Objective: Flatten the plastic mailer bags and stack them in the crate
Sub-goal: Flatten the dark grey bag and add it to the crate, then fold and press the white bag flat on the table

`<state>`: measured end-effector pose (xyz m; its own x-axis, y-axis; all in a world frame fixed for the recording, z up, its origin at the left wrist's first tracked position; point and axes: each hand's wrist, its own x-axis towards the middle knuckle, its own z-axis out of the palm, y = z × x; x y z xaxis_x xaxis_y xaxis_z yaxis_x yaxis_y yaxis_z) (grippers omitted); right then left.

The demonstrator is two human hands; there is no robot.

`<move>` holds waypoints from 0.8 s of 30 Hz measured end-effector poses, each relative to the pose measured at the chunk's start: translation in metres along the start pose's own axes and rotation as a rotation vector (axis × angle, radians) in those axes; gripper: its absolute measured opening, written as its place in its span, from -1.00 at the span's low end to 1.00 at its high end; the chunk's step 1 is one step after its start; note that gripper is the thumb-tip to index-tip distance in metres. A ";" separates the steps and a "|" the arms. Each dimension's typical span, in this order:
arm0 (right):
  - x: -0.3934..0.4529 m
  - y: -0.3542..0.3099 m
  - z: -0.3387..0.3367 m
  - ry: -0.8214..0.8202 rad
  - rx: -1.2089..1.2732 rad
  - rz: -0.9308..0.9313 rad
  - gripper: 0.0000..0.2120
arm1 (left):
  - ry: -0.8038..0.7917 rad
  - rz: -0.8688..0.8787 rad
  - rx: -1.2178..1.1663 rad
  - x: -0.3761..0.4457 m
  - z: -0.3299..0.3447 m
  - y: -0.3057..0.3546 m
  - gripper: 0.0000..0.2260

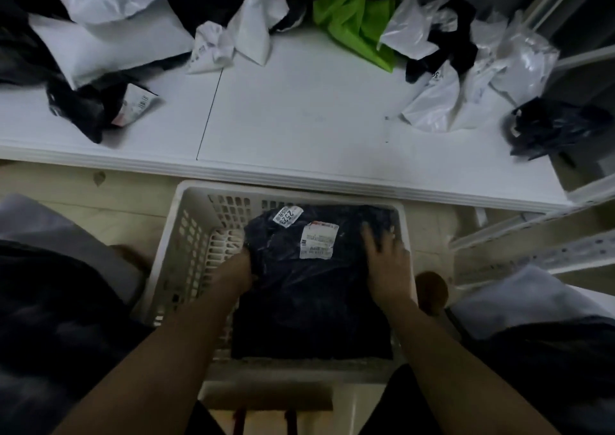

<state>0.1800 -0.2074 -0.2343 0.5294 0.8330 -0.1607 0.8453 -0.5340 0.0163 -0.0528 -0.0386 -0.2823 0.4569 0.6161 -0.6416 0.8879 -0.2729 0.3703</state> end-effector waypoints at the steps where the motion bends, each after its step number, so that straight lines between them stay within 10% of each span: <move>1: 0.005 -0.005 0.005 0.003 -0.140 -0.172 0.03 | -0.052 -0.008 0.055 0.007 0.006 -0.002 -0.47; 4: 0.017 -0.021 0.027 -0.260 -0.230 -0.436 0.10 | 0.043 0.024 0.370 0.017 0.019 0.002 -0.32; 9: 0.037 -0.024 0.071 -0.801 -0.287 -0.270 0.19 | 0.278 0.080 0.684 0.024 0.022 0.021 -0.26; 12: 0.039 -0.017 0.077 -1.007 -0.223 -0.261 0.09 | 0.137 0.261 0.737 0.037 0.016 0.025 -0.36; 17: 0.071 -0.018 0.048 -0.937 0.186 -0.289 -0.40 | -0.471 0.185 0.528 0.050 0.004 0.053 -0.60; 24: 0.116 -0.025 -0.065 -0.570 0.379 -0.248 -0.70 | -0.369 0.227 0.344 0.035 -0.069 0.145 -0.72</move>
<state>0.2253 -0.0879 -0.1889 0.1179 0.7866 -0.6060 0.7978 -0.4384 -0.4139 0.0885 -0.0061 -0.2048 0.5719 0.2307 -0.7872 0.7032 -0.6320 0.3257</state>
